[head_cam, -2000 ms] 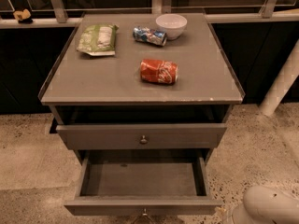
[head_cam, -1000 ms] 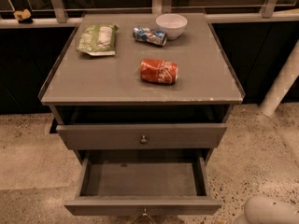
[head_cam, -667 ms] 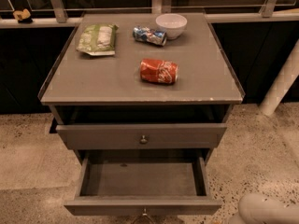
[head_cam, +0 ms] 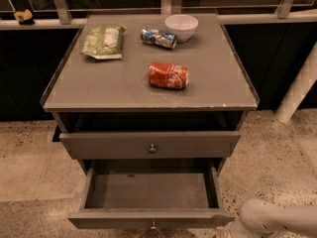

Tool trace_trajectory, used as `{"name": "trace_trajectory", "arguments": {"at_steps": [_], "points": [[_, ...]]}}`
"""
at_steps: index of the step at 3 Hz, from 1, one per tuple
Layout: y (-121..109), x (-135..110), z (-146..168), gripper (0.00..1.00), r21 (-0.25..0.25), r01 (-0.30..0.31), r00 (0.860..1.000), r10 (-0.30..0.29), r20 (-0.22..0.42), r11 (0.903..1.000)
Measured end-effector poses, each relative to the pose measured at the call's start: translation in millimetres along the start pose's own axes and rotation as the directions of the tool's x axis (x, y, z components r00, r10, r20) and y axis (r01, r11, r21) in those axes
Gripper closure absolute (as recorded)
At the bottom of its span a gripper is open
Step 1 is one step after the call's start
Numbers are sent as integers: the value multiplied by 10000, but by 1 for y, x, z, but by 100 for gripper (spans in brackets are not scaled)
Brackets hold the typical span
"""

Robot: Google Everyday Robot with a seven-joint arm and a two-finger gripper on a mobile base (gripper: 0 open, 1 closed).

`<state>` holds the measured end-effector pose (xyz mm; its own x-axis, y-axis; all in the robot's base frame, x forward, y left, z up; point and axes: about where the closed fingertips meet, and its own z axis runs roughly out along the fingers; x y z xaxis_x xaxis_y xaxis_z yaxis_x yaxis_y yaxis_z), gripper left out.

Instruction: Close middle drawer

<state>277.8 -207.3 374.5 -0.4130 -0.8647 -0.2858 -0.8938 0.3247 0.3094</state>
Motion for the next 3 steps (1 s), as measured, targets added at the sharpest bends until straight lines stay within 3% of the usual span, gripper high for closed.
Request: {"name": "trace_trajectory", "arguments": {"at_steps": [2,3], "points": [[-53,-28,-2,0,897,-851,9944,790,695,9923],[-80,-45,-12,0,1340,-1199,9881,1052,1123,9837]]}}
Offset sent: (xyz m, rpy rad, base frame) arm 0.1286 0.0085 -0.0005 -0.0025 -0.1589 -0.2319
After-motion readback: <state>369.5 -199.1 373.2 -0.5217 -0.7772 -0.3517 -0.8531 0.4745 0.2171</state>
